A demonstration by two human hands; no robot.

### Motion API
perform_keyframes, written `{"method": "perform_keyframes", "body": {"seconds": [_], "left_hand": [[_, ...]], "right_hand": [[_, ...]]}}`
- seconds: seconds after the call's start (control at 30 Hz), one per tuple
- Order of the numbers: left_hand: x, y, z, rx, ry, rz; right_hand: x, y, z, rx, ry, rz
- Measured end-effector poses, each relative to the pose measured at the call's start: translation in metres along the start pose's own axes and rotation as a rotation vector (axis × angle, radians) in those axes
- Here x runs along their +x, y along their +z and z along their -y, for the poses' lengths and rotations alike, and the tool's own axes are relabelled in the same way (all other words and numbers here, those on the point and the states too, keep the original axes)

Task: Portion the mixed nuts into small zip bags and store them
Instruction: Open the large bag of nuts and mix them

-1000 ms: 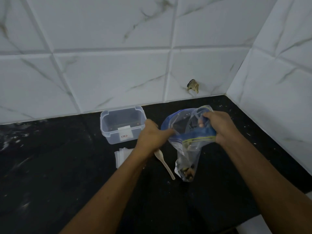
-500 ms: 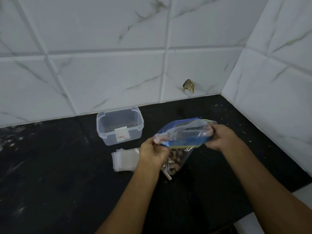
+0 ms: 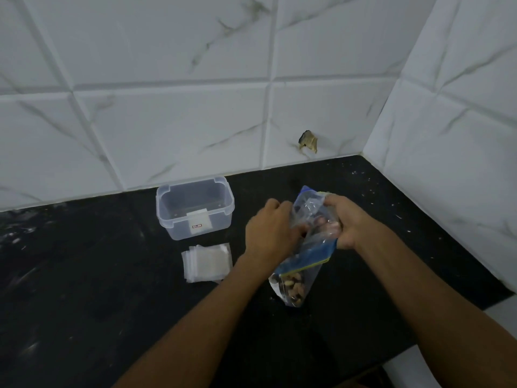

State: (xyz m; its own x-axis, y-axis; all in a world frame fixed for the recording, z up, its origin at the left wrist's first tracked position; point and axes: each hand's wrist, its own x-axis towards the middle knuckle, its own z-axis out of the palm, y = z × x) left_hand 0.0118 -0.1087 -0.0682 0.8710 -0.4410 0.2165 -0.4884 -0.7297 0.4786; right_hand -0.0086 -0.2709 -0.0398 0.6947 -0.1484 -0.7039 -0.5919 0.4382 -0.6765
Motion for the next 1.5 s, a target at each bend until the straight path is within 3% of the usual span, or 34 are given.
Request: {"method": "perform_keyframes", "body": {"seconds": [0.07,0.2,0.27,0.33,0.4,0.5,0.57,0.63,0.77,0.83,0.9,1.0,1.2,1.3,1.4,1.5], "left_hand": [[0.007,-0.005,0.009,-0.155,-0.070,0.022],[0.015,-0.015,0.028,-1.153,-0.667,0.210],[0.013,-0.005,0.028,-1.464,-0.875,0.303],[0.011,0.007,0.024,-1.565,-0.946,0.268],[0.012,0.012,0.018,-1.607,-0.959,0.201],[0.012,0.014,0.013,-1.621,-0.936,0.079],[0.006,0.016,0.010,-1.668,-0.906,0.020],[-0.001,0.018,0.004,-1.683,-0.908,0.002],[-0.008,0.009,-0.002,-1.671,-0.982,-0.085],[-0.006,0.005,0.007,-1.640,-1.032,-0.125],[-0.009,-0.001,0.007,-1.603,-1.017,-0.060],[-0.014,-0.003,0.000,-1.581,-0.962,0.051],[-0.017,-0.006,0.011,-1.636,-0.959,0.097],[-0.011,-0.006,0.026,-1.708,-1.060,0.054],[-0.007,-0.004,0.037,-1.768,-1.146,0.115],[-0.009,-0.007,0.046,-1.749,-1.253,0.166]], "right_hand": [[-0.006,-0.004,0.004,-0.059,-0.046,0.045],[-0.003,-0.030,0.004,-0.861,-0.570,-0.215],[-0.003,-0.030,0.002,-0.993,-0.679,-0.310],[-0.003,-0.024,-0.005,-1.038,-0.726,-0.403],[-0.002,-0.018,-0.018,-1.227,-0.725,-0.599],[-0.001,-0.016,-0.035,-1.338,-0.581,-0.737],[0.005,-0.019,-0.038,-1.195,-0.389,-0.636],[0.011,-0.018,-0.040,-0.877,-0.266,-0.492],[0.023,-0.018,-0.041,-0.491,-0.282,-0.493],[0.019,-0.021,-0.036,-0.281,-0.172,-0.401],[0.010,-0.018,-0.034,-0.132,-0.085,-0.259],[0.011,-0.009,-0.042,-0.245,-0.067,-0.188],[0.024,-0.001,-0.053,-0.479,-0.216,-0.412],[0.011,0.001,-0.050,-0.175,-0.152,-0.299],[0.001,0.001,-0.048,0.154,-0.024,-0.121],[-0.002,-0.012,-0.043,0.330,0.019,-0.053]]}}
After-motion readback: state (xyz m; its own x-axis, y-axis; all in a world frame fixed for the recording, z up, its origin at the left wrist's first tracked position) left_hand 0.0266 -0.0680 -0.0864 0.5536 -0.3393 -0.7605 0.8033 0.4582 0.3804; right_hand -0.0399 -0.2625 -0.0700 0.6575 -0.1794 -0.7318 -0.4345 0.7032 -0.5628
